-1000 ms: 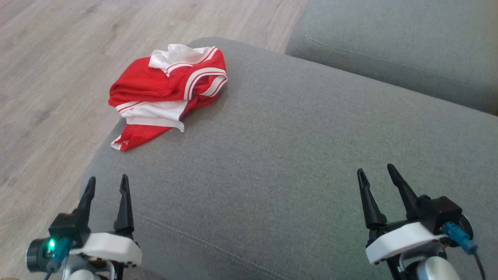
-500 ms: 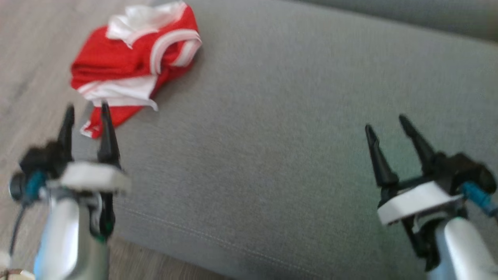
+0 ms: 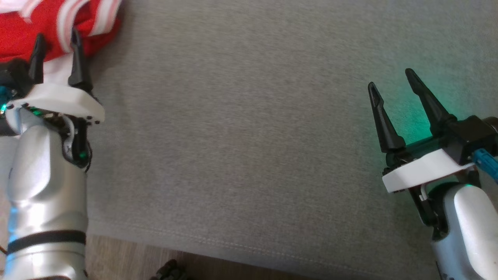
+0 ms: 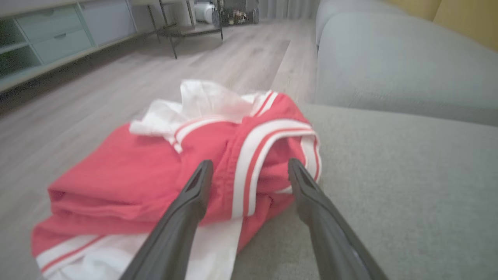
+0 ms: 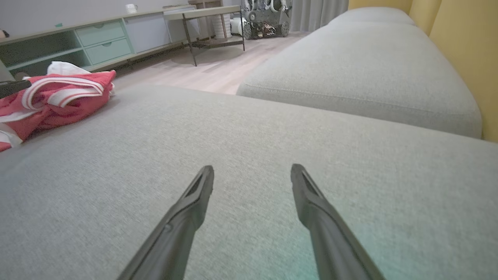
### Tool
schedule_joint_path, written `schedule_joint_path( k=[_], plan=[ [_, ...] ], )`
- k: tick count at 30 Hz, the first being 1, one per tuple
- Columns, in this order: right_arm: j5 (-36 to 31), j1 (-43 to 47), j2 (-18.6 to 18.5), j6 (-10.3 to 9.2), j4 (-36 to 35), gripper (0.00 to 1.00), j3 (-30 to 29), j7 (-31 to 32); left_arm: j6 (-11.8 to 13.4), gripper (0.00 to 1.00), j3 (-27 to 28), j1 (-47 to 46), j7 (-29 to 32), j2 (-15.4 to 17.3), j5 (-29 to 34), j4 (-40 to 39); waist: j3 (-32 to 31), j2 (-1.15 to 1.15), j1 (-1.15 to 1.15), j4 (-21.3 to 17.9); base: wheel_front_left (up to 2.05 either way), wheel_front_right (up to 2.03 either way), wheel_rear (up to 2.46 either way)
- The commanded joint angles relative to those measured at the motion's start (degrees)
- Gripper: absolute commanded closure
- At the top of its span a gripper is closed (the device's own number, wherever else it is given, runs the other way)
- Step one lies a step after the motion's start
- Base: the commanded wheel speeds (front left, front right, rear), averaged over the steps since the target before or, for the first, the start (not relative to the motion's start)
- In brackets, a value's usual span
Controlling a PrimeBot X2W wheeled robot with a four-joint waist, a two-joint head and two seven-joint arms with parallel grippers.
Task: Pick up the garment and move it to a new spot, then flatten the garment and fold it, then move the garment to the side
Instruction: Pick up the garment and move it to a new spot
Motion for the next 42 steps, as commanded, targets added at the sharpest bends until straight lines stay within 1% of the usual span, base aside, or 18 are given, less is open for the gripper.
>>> schedule_joint_path(
  k=[1,4,6,7,8,9,11,13,18,19,20,27,34,35,42],
  plan=[
    [0.38,-0.66,-0.13,-0.04,-1.59,0.00,1.52,-0.53,-0.22,0.00,2.54,-1.89,-0.29,3.83,0.42,1.20,1.97,0.00,-0.01,-2.14,0.00,0.00,0.00],
    [0.54,-0.91,-0.26,-0.04,-1.19,0.00,1.57,-0.91,-0.40,0.00,3.27,-4.37,-0.29,5.26,0.08,7.63,2.40,0.00,-0.01,-2.68,0.00,0.00,0.00],
    [0.61,-0.98,-0.29,-0.04,-1.03,0.00,1.43,-1.06,-0.11,0.00,3.75,-5.80,-0.29,6.09,0.02,10.45,2.49,0.00,-0.01,-2.83,0.00,0.00,0.00],
    [0.62,-0.99,-0.29,-0.04,-0.96,0.00,1.34,-1.11,-0.01,0.02,3.85,-6.43,-0.29,6.45,0.07,11.57,2.48,0.00,-0.01,-2.85,0.00,0.00,0.00],
    [0.63,-1.01,-0.29,-0.04,-0.89,0.00,1.24,-1.14,0.08,0.83,4.17,-7.07,-0.29,6.74,-0.10,12.25,2.46,0.00,-0.01,-2.84,0.00,0.00,0.00],
    [0.64,-1.03,-0.27,-0.04,-0.79,0.00,1.15,-1.15,0.01,1.00,4.27,-7.58,-0.29,7.00,-0.13,12.74,2.41,0.00,-0.01,-2.80,0.00,0.00,0.00],
    [0.60,-1.05,-0.12,-0.04,-0.53,0.00,1.03,-1.20,0.15,1.00,4.36,-8.23,-0.29,7.51,0.20,12.25,2.04,0.00,-0.01,-2.72,0.00,0.00,0.00],
    [0.64,-1.01,0.12,-0.04,-0.27,0.00,0.99,-1.25,0.66,1.00,4.96,-8.34,-0.29,8.03,0.43,9.73,1.39,0.00,-0.01,-2.64,0.00,0.00,0.00],
    [0.70,-0.21,0.13,-0.04,-0.06,0.00,-0.25,-1.39,1.24,1.00,6.15,-6.55,-0.29,7.86,1.25,-0.07,-0.94,0.00,-0.01,-2.08,0.00,0.00,0.00],
    [0.70,-0.21,0.13,-0.04,-0.06,0.00,-0.25,-1.39,1.24,1.00,6.15,-6.55,-0.29,7.86,1.25,-0.07,-0.94,0.00,-0.01,-2.08,0.00,0.00,0.00],
    [0.63,0.01,0.23,-0.04,0.03,0.00,-0.61,-1.51,1.22,1.00,6.22,-5.94,-0.29,7.85,1.57,-2.28,-1.58,0.00,-0.01,-2.06,0.00,0.00,0.00],
    [0.62,2.27,2.66,-0.04,0.98,0.00,-3.23,-2.92,0.45,1.00,5.28,-0.66,-0.29,7.49,3.70,-16.19,-8.15,0.00,-0.01,-2.43,0.00,0.00,0.00],
    [0.82,5.84,5.60,-0.04,3.29,0.00,-4.18,-5.08,0.05,1.00,3.82,9.38,0.45,6.51,4.51,-27.14,-17.04,0.00,-0.01,-4.88,0.00,0.00,0.00],
    [0.84,7.01,6.19,-0.04,3.62,0.00,-4.41,-5.53,0.09,1.00,3.62,12.87,1.82,6.05,4.38,-30.11,-19.31,0.00,-0.01,-5.79,0.00,0.00,0.00],
    [1.01,10.70,7.66,-0.04,3.81,0.00,-5.42,-5.92,0.34,1.00,1.96,25.83,8.55,2.96,3.44,-39.75,-24.91,0.00,-0.01,-9.20,0.00,0.00,0.00]
  ],
)
